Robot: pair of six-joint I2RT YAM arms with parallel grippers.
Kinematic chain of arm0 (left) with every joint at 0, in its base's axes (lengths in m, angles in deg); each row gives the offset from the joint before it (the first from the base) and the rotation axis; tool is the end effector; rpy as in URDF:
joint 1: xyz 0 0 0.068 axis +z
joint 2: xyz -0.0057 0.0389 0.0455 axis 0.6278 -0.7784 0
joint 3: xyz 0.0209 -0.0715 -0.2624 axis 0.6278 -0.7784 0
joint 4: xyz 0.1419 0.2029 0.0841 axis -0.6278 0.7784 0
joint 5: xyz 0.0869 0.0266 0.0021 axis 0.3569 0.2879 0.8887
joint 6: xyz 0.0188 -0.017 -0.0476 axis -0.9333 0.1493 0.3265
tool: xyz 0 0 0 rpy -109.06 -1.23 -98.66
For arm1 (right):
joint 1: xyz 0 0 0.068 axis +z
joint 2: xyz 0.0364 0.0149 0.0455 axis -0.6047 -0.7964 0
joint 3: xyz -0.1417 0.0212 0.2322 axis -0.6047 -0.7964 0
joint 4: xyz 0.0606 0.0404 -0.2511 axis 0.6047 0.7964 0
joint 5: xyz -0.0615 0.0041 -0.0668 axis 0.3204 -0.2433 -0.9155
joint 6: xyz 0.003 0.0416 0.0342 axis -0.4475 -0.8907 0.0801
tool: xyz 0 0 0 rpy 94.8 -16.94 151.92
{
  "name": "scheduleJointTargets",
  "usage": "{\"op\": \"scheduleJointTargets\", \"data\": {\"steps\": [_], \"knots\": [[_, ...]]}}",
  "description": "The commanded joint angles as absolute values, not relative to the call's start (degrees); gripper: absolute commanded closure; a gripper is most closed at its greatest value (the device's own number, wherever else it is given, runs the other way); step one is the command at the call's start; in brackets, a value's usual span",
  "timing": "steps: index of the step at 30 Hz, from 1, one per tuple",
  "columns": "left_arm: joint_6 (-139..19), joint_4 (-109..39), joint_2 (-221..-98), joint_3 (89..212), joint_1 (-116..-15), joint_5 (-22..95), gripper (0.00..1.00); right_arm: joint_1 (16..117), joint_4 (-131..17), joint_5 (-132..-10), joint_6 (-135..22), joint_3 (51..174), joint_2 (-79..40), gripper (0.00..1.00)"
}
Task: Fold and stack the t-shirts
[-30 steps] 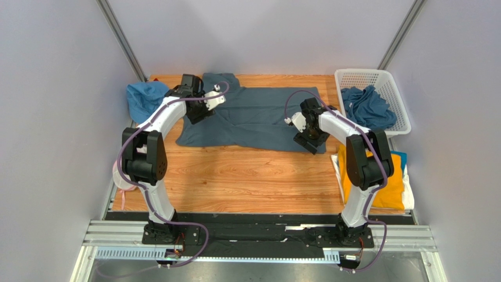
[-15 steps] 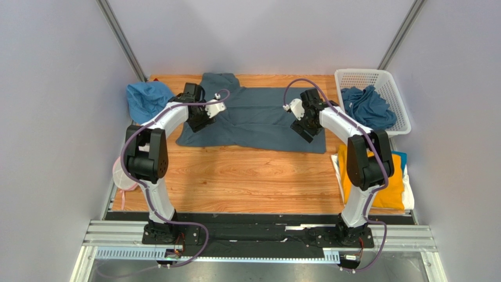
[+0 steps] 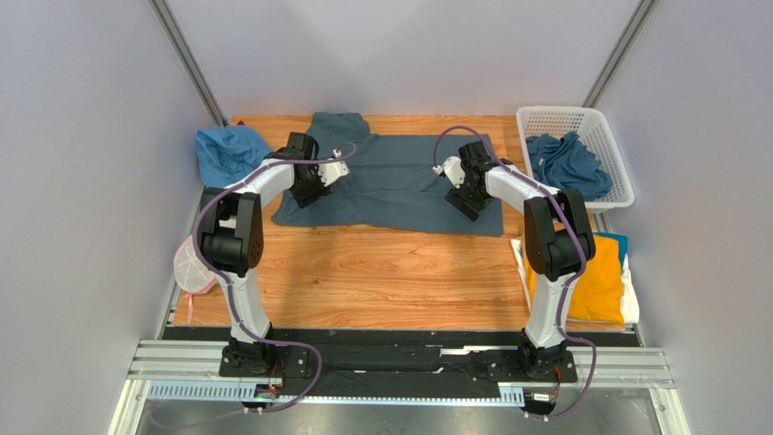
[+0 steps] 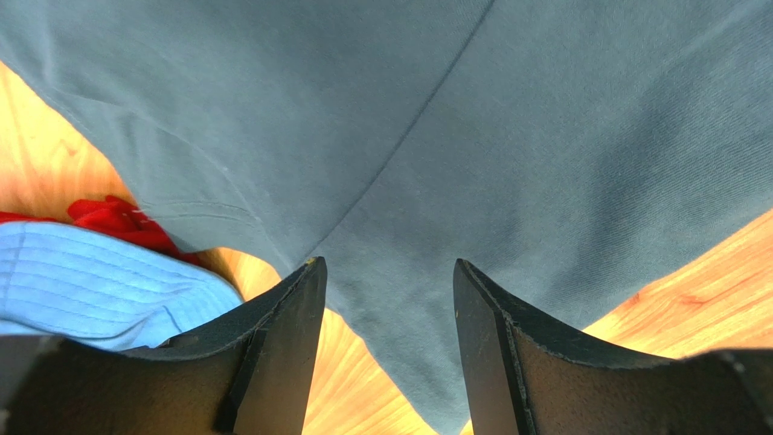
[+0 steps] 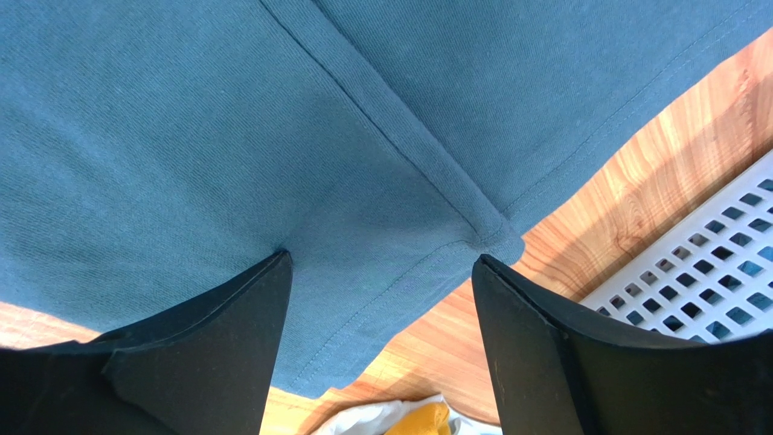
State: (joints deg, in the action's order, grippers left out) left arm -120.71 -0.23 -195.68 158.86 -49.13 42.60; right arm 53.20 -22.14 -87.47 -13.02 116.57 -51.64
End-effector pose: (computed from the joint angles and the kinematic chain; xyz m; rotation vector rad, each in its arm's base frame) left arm 0.4008 -0.0736 0.1848 1.3485 2.3343 0.1647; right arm 0.3864 0.1049 0.1692 -1.2048 2.5241 -0.3074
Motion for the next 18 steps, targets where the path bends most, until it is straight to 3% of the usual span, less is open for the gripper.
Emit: {"op": "scheduleJointTargets", "data": {"steps": [1, 18], "knots": [[-120.61, -1.45, -195.67, 156.74, -49.17, 42.84, 0.38, 52.5, -25.43, -88.45, -11.21, 113.58, -50.41, 0.22], [-120.08, -4.7, -188.2, 144.08, -51.54, 44.07, 0.37, 52.41, -26.13, -87.49, -10.5, 103.91, -43.9, 0.23]]}}
